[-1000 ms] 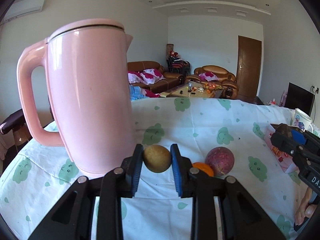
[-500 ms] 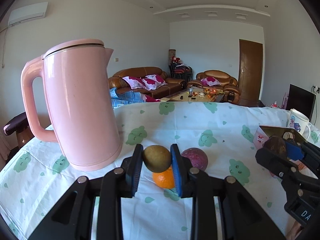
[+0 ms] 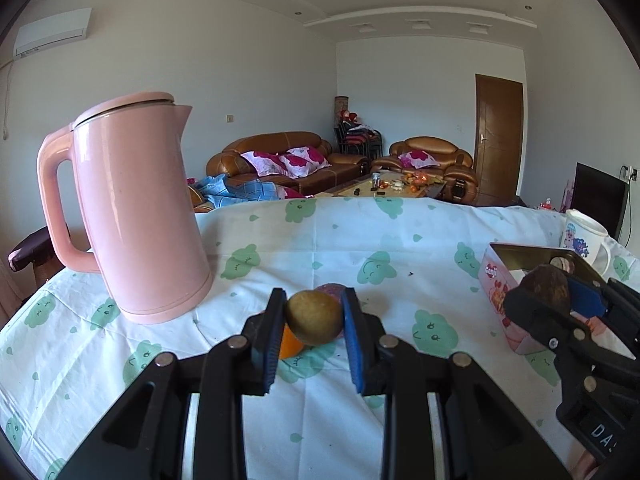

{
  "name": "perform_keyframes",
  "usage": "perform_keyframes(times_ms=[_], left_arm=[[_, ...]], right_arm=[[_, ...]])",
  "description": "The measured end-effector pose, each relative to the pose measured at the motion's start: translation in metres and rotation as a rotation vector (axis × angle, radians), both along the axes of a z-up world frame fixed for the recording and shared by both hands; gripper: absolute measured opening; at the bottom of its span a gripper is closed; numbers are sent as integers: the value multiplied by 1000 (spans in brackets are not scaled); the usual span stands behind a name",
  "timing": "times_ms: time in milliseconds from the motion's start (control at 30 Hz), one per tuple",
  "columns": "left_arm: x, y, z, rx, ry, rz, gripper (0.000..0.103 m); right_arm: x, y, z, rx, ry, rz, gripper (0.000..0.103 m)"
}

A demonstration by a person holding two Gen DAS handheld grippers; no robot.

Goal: Organize fruits
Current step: 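Carry the small fruit and dark brown fruit with both tools over the tin box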

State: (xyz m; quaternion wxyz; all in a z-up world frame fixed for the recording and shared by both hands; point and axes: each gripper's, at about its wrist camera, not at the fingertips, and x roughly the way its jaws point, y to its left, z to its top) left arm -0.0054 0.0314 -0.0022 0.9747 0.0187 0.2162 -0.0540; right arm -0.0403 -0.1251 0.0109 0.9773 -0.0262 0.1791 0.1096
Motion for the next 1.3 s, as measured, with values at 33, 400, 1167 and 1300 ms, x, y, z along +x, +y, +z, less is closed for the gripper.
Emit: perform_keyframes(times_ms=[33, 400, 1167, 1300], left_arm=[[-1, -3, 0, 2, 0, -2, 29], [-8, -44, 0, 8, 11, -40, 29], [-7, -130, 12, -14, -31, -149, 29], [-5, -144, 13, -24, -34, -173, 29]], right_arm=[[-1, -3, 0, -2, -1, -3, 41], [-9, -39, 2, -14, -11, -54, 41], [-11, -117, 5, -18, -31, -197, 41], [-10, -134, 6, -12, -32, -235, 41]])
